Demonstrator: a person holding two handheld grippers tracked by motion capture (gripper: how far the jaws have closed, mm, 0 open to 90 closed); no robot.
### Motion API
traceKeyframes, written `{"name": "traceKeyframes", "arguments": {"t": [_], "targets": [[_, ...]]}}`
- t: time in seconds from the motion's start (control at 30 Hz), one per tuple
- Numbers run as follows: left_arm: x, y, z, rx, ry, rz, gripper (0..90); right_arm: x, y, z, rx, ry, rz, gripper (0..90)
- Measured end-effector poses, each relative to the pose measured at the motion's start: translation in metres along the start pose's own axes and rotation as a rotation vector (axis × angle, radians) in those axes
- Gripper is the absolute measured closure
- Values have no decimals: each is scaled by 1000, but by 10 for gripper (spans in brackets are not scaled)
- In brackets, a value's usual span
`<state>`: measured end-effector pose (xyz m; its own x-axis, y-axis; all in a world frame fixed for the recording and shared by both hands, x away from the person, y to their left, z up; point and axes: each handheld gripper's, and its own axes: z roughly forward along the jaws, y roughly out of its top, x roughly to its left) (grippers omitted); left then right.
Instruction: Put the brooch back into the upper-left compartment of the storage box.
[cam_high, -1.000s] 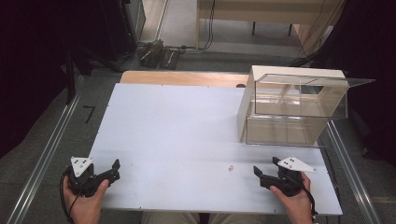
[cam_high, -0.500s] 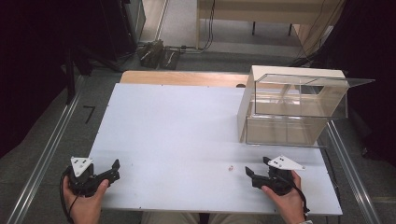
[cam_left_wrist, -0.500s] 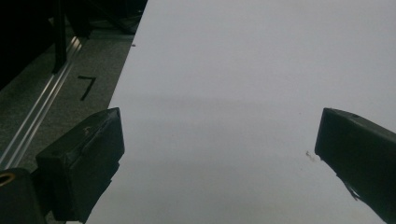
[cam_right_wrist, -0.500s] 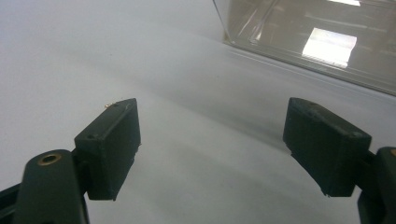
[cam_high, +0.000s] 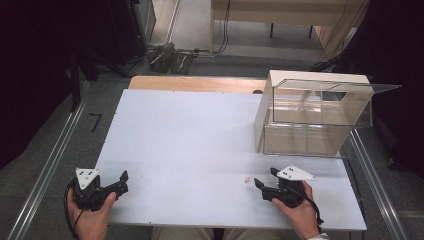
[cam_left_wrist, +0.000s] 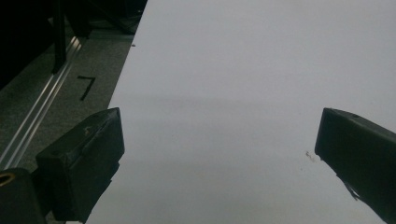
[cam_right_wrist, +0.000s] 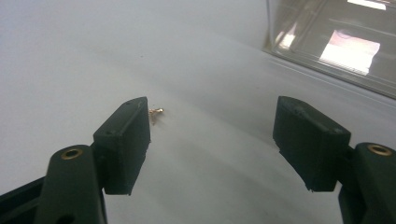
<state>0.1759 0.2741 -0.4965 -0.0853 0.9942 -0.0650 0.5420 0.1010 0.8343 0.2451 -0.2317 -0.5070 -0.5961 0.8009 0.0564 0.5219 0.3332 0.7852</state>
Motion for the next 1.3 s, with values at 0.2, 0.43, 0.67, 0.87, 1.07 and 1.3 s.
{"name": "traceKeyframes", "arguments": {"t": [0.2, 0.43, 0.67, 0.87, 1.07, 1.3], "targets": [[1, 0, 0, -2, 1, -2, 21, 9, 4, 8, 10, 22, -37, 317], [1, 0, 0, -1, 2, -4, 21, 14, 7, 16, 37, 48, -61, 347], [2, 0, -1, 0, 1, -4, 21, 20, 8, 23, 56, 58, -79, 382], [2, 0, -1, -2, 1, -6, 21, 23, 10, 27, 65, 67, -95, 453], [2, 0, -1, -4, 0, -7, 21, 25, 11, 30, 76, 72, -105, 511], [3, 0, 0, -2, 1, -6, 22, 26, 12, 31, 74, 70, -107, 585]]}}
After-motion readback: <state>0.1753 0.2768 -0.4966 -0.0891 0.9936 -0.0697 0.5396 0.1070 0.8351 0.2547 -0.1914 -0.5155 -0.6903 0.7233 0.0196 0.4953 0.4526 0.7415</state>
